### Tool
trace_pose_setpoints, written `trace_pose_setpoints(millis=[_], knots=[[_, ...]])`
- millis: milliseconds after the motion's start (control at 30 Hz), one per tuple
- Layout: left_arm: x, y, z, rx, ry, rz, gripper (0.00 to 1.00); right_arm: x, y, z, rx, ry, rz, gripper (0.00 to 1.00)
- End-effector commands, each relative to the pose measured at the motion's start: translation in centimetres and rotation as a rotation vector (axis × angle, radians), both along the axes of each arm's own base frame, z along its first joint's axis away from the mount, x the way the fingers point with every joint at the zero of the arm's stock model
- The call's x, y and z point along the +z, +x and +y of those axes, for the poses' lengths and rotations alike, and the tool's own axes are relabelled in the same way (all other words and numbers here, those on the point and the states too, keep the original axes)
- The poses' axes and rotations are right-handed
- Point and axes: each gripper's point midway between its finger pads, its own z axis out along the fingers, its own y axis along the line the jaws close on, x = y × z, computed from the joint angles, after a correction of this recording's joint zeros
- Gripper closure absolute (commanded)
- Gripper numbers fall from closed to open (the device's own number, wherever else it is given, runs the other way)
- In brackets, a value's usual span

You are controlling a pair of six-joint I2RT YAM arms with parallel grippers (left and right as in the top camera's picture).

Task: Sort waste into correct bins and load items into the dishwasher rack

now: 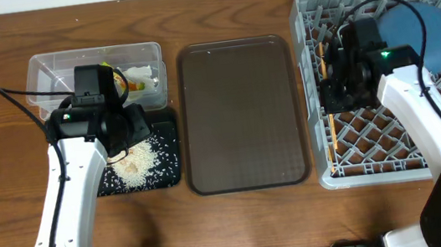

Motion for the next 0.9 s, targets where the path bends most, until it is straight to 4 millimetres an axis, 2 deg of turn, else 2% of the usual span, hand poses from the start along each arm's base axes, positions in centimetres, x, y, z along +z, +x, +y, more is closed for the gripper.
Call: trace_pose_setpoints(millis=[0,200,367,433,533,633,700,867], knots=[[0.8,0.3,0.3,-0.002,0.014,-0.023,0.42,-0.2,0.0,1.1,0.037,0.024,-0.003,0.83],[0.8,0.4,0.3,-0.002,0.014,-0.024,0.41,0.6,0.5,0.6,0.022,0.026,-0.021,0.75],[1.1,0.9,-0.1,-0.034,0.017,-0.054,0.33,4.1,2.3,-0.5,-0.015,0.037,-0.135,0.72],[1.3,1.3,-0.7,-0.087,0.029,-0.077,0.32,5.9,3.5,-1.2,-0.035,0.042,-0.213,0.61],[1.5,1.8,-2.2,-0.178,0.044,-0.113,0.3,7.8,5.4,-2.1,-0.059,0.049,-0.329,0.36],[1.5,1.8,-3.5,-0.221,0.042,-0.118,0.2,8.0,5.9,-2.9,-0.068,0.042,-0.349,0.21],[1.1,1.2,-3.9,-0.239,0.045,-0.092,0.17,7.5,5.2,-3.4,-0.082,0.039,-0.312,0.03],[-0.3,-2.3,-2.8,-0.234,0.083,0.07,0.16,6.0,2.0,-4.0,-0.1,0.029,-0.165,0.01]])
